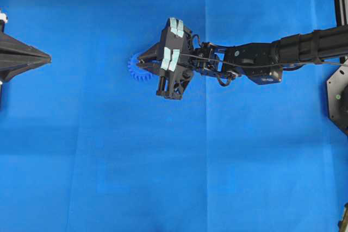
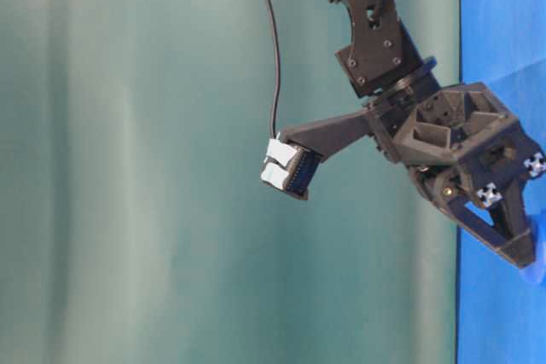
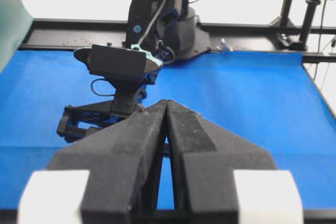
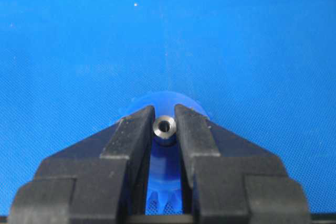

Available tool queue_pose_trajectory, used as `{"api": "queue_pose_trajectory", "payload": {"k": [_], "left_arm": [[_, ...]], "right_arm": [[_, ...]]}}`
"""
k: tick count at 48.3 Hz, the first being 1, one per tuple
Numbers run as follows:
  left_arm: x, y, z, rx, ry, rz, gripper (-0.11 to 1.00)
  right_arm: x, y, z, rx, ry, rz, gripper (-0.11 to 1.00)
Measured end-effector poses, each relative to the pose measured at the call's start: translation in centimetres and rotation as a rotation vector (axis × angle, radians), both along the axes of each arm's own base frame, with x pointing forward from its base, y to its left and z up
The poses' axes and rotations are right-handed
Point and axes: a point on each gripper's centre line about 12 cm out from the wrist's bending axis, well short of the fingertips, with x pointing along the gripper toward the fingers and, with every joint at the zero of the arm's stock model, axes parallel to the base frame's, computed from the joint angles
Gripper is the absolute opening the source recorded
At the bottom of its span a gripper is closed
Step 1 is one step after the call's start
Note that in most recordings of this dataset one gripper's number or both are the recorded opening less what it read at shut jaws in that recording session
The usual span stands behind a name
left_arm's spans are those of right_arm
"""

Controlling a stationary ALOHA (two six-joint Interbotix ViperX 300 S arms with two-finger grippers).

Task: Insert the shaft placed at a random location into the center hole of the small gear at another random location.
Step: 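Align the shaft over the gear's center hole and lower it in, then open the right gripper to release the shaft in the gear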

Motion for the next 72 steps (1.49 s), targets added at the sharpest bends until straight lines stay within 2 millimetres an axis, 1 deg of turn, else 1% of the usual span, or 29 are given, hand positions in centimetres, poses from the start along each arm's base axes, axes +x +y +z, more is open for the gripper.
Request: {"api": "queue_pose_trajectory", "payload": {"k": [23, 26, 28, 31, 38, 40, 41, 51, 66, 72], "left_arm": [[0.0, 0.0, 0.0, -0.002, -0.002, -0.001, 0.0], [0.0, 0.0, 0.0, -0.002, -0.002, -0.001, 0.0], [0.0, 0.0, 0.1, -0.002, -0.003, -0.001, 0.0], [0.0, 0.0, 0.1, -0.002, -0.002, -0.001, 0.0], [-0.1, 0.0, 0.0, -0.002, 0.003, 0.0, 0.0], [-0.1, 0.0, 0.0, 0.0, 0.005, -0.002, 0.0], [-0.2, 0.0, 0.1, -0.002, 0.002, -0.001, 0.0], [-0.4, 0.0, 0.2, 0.0, 0.002, 0.0, 0.0], [-0.4, 0.0, 0.1, 0.0, 0.006, 0.0, 0.0], [-0.5, 0.0, 0.1, -0.002, 0.006, 0.0, 0.0]], "right_arm": [[0.1, 0.0, 0.0, 0.002, 0.0, -0.002, 0.04], [0.1, -0.1, 0.0, 0.002, 0.0, -0.003, 0.08], [0.1, 0.0, 0.0, 0.002, 0.0, -0.002, 0.14], [0.1, -0.1, 0.0, 0.001, 0.0, -0.003, 0.29], [0.0, -0.3, 0.2, 0.003, 0.007, -0.005, 0.7], [0.0, -0.2, 0.5, 0.003, 0.006, -0.004, 0.77], [0.0, -0.2, 0.6, 0.002, 0.007, -0.003, 0.78], [-0.2, 0.1, 3.5, -0.002, -0.036, 0.008, 0.7], [-1.1, 0.3, 8.0, 0.005, -0.069, 0.016, 0.7], [-1.3, 0.5, 9.0, 0.0, -0.087, 0.022, 0.7]]}}
